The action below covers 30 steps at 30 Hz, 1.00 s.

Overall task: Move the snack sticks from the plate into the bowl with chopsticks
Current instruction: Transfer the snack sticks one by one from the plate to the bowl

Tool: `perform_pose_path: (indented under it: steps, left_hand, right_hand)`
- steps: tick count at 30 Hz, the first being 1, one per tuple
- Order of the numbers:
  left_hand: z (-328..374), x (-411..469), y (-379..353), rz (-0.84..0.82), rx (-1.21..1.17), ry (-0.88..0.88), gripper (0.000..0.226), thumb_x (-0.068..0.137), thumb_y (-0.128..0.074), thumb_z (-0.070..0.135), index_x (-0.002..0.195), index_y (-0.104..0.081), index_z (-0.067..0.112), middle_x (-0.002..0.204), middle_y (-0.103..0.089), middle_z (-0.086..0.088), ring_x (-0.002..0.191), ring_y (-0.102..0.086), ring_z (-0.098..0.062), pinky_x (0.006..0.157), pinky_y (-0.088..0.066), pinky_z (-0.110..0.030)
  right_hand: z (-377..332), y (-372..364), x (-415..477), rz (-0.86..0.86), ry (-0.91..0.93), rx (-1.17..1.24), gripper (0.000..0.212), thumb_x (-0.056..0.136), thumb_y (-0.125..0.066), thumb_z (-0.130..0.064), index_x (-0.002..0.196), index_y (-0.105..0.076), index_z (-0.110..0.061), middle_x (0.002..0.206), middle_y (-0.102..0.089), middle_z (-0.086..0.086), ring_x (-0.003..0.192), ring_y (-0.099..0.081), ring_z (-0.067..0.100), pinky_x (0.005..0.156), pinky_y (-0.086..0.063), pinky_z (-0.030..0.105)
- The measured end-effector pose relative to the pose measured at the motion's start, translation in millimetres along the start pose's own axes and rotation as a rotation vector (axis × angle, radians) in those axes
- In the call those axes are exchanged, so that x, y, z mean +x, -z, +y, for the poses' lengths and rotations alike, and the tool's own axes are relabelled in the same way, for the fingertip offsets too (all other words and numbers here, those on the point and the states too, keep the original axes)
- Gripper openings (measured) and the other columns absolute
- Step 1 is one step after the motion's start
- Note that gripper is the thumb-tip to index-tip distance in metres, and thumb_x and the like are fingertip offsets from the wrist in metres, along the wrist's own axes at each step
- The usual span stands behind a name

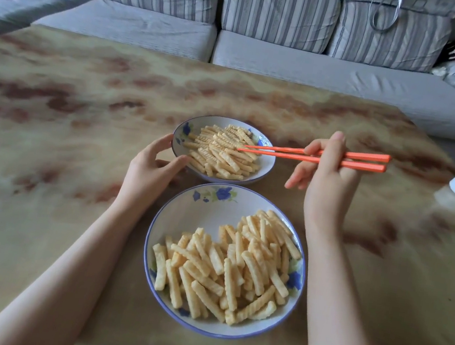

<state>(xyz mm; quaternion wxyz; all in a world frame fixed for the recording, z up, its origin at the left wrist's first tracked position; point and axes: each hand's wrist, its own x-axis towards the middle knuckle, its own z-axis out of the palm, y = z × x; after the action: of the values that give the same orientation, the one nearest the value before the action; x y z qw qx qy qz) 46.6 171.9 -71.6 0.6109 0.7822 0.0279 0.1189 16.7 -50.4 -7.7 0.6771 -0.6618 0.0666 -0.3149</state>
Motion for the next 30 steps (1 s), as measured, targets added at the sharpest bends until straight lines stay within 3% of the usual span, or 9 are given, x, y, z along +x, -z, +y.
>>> perform_pose_path:
  steps: [9, 15, 20, 24, 27, 30]
  left_hand:
    - [0.5, -1.5, 0.4, -0.004, 0.001, -0.004, 0.045, 0.091, -0.067, 0.023, 0.135, -0.057, 0.027, 0.113, -0.072, 0.006, 0.071, -0.072, -0.006, 0.063, -0.053, -0.011]
    - [1.1, -2.2, -0.7, -0.002, -0.037, 0.041, 0.044, 0.09, -0.068, 0.023, 0.133, -0.058, 0.031, 0.087, -0.074, 0.009, 0.065, -0.071, -0.005, 0.064, -0.055, -0.014]
    - [-1.2, -0.2, 0.9, -0.003, -0.031, 0.033, 0.045, 0.09, -0.068, 0.024, 0.133, -0.058, 0.031, 0.089, -0.075, 0.008, 0.067, -0.071, -0.005, 0.063, -0.053, -0.012]
    - [-0.6, -0.9, -0.4, -0.008, -0.042, 0.04, 0.044, 0.09, -0.068, 0.023, 0.133, -0.059, 0.031, 0.089, -0.074, 0.008, 0.065, -0.071, -0.004, 0.06, -0.052, -0.012]
    - [0.3, -1.3, 0.5, -0.006, -0.037, 0.036, 0.043, 0.09, -0.068, 0.023, 0.131, -0.059, 0.031, 0.09, -0.074, 0.009, 0.065, -0.071, -0.005, 0.062, -0.054, -0.013]
    - [1.4, -1.9, 0.1, -0.007, -0.037, 0.039, 0.042, 0.09, -0.068, 0.024, 0.131, -0.059, 0.031, 0.09, -0.075, 0.006, 0.064, -0.07, -0.005, 0.063, -0.055, -0.014]
  right_hand:
    - [-9.7, 16.0, 4.6, -0.049, 0.007, 0.029, 0.046, 0.105, -0.033, -0.028, 0.065, -0.051, -0.014, 0.036, -0.045, 0.0, 0.031, -0.049, 0.02, 0.039, -0.027, 0.026]
    - [-38.3, 45.1, 3.1, -0.177, 0.009, 0.001, 0.046, 0.104, -0.032, -0.026, 0.066, -0.051, -0.01, 0.034, -0.043, 0.003, 0.028, -0.043, 0.02, 0.037, -0.026, 0.023]
    - [-55.7, 62.9, -2.2, -0.266, 0.022, -0.057, 0.046, 0.104, -0.033, -0.025, 0.064, -0.05, -0.01, 0.033, -0.04, 0.004, 0.026, -0.04, 0.021, 0.036, -0.024, 0.025]
    - [-62.5, 68.1, -5.9, -0.291, 0.036, -0.086, 0.054, 0.104, -0.035, -0.027, 0.055, -0.056, -0.02, 0.039, -0.043, 0.006, 0.026, -0.04, 0.022, 0.035, -0.025, 0.029]
    - [-66.7, 70.6, -8.8, -0.314, 0.051, -0.182, 0.048, 0.103, -0.036, -0.029, 0.061, -0.054, -0.016, 0.034, -0.042, 0.006, 0.027, -0.041, 0.024, 0.037, -0.026, 0.032]
    - [-70.4, 74.8, -9.3, -0.326, 0.06, -0.246, 0.046, 0.103, -0.036, -0.031, 0.064, -0.052, -0.012, 0.034, -0.042, 0.008, 0.028, -0.041, 0.026, 0.036, -0.025, 0.023]
